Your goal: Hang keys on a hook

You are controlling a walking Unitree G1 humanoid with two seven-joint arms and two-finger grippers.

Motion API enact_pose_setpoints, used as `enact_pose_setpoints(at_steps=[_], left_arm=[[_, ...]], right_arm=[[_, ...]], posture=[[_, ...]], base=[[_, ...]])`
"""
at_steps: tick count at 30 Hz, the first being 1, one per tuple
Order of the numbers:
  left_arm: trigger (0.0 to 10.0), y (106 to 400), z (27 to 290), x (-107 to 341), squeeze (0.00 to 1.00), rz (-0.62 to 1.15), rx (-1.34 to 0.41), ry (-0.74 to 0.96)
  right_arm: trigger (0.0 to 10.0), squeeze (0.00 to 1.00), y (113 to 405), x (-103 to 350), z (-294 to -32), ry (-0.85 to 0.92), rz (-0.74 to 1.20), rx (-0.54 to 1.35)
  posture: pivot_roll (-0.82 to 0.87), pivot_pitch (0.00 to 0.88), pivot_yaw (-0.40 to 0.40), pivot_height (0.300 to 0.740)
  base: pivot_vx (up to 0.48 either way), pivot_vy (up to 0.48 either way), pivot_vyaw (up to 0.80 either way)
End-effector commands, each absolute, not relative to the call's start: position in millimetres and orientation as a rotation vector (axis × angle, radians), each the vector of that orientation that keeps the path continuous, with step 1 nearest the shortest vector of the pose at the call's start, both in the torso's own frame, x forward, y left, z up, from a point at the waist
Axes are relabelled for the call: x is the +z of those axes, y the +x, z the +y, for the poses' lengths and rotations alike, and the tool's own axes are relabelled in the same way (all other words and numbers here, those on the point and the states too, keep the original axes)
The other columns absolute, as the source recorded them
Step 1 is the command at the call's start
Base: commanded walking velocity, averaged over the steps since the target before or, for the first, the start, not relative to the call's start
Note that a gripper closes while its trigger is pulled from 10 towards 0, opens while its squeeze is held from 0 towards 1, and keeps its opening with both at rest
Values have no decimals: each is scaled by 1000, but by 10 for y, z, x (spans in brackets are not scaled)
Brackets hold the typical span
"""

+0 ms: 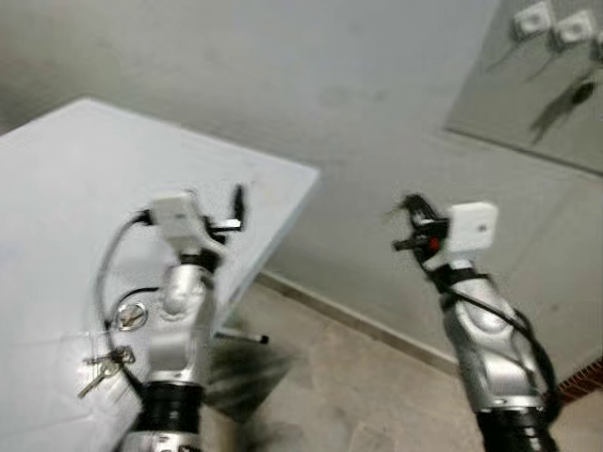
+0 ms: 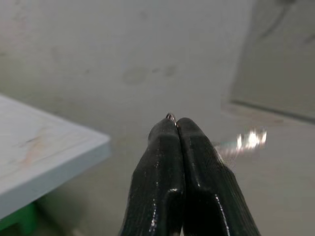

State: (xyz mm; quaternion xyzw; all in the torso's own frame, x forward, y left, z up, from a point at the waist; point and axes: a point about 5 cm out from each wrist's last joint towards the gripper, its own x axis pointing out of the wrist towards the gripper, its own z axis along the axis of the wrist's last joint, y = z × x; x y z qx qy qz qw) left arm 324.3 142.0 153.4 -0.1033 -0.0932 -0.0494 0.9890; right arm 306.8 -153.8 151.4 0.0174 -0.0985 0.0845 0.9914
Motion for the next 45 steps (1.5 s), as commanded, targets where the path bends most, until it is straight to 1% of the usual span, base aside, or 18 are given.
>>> enact_pose_setpoints(at_steps=[1,34,35,45], left_arm=[[10000,3258,1456,1572,0,-196,-84,-197],[10000,3239,1454,1505,0,-145,-87,-141],[10000,3238,1457,1504,0,-144,-84,-141],[10000,3234,1467,1503,0,-138,-81,-152]], right_arm=[[10000,0,3082,1576,-1492,40,-219,180],[10000,0,3070,1545,-1538,40,-214,142],[10000,0,3065,1560,-1544,75,-233,135],[10000,0,3045,1575,-1537,45,-243,151]], posture=[[-57,0,-39,740],[-58,0,-25,740],[-57,0,-25,740],[-58,0,-23,740]], base=[[0,0,-775],[0,0,-772],[0,0,-731],[0,0,0]])
